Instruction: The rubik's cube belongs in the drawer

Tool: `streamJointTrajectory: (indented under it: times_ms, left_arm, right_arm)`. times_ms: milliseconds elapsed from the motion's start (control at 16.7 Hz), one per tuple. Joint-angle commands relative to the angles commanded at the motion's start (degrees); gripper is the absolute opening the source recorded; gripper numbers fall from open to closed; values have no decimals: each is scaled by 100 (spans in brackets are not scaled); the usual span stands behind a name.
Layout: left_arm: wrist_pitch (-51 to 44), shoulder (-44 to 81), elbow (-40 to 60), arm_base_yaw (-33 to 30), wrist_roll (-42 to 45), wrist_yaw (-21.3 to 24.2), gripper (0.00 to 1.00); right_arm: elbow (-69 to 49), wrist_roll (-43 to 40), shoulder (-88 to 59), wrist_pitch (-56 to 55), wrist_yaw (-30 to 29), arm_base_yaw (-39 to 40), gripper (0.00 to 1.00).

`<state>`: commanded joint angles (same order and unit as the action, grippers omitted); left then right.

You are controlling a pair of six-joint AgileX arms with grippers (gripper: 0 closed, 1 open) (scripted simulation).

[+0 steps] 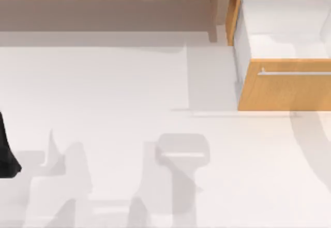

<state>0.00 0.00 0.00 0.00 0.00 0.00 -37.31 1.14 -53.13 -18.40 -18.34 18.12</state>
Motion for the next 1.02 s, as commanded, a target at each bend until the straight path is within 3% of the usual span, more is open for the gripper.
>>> streamJointTrajectory:
  times_ms: [600,1020]
  left_arm:
    - [0,0,0,0,0,0,100]
    - [0,0,0,0,0,0,100]
  right_arm:
    - [-3836,10,-5805,-1824,-2001,1919,100]
    - [-5246,-19,-8040,-2470,-2759,2580,100]
